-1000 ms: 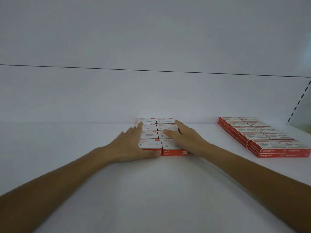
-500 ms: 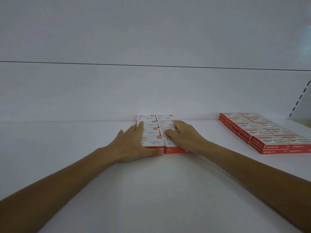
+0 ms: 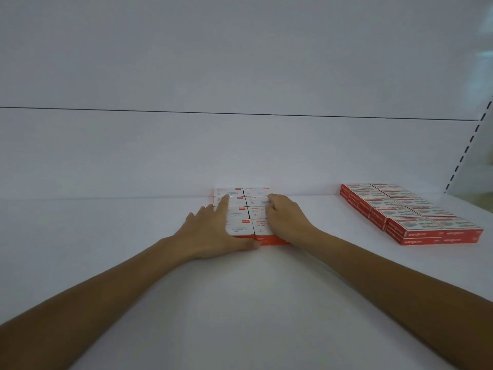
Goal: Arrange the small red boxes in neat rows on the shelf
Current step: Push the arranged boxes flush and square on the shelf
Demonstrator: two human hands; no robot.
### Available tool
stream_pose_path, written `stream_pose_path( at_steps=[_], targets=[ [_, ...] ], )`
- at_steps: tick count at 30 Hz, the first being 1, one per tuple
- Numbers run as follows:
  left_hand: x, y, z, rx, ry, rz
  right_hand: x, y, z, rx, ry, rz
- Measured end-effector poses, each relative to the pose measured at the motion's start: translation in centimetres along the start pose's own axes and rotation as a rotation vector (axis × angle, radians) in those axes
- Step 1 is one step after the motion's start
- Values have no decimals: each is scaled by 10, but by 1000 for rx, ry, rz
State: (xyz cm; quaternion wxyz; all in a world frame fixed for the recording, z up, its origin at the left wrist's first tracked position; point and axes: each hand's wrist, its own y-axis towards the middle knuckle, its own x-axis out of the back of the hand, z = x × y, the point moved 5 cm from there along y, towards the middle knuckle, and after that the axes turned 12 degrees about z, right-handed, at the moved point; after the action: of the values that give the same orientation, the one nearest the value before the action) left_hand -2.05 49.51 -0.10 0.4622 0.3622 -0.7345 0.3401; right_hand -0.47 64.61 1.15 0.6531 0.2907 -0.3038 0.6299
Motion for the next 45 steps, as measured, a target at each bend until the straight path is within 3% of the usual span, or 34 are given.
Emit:
stream_pose_path(
  at_steps=[9, 13, 16, 18, 28, 32, 37, 42, 45],
  targets=[
    [0, 8, -2, 48, -24, -15, 1, 8, -2, 33, 144, 30],
    [12, 14, -7, -26, -569, -99, 9, 12, -4, -9, 263, 36],
    [14, 18, -7, -80, -1023, -42, 11, 16, -3, -67, 390, 52],
    [14, 17, -11, -135, -1166, -25, 10, 19, -1, -68, 412, 54],
    [13, 17, -11, -86, -1046, -112, 7, 26, -6, -80, 414, 75],
    [24, 5, -7, -108, -626, -188, 14, 10, -5, 65, 196, 112],
    [16, -19, -1, -259, -285, -18, 10, -22, -8, 207, -21, 242],
    [-1, -17, 5, -80, -128, 4, -2, -33, -12, 163, -137, 300],
    [-2, -15, 0, -92, -102, -18, -3, -33, -10, 130, -142, 329]
  ],
)
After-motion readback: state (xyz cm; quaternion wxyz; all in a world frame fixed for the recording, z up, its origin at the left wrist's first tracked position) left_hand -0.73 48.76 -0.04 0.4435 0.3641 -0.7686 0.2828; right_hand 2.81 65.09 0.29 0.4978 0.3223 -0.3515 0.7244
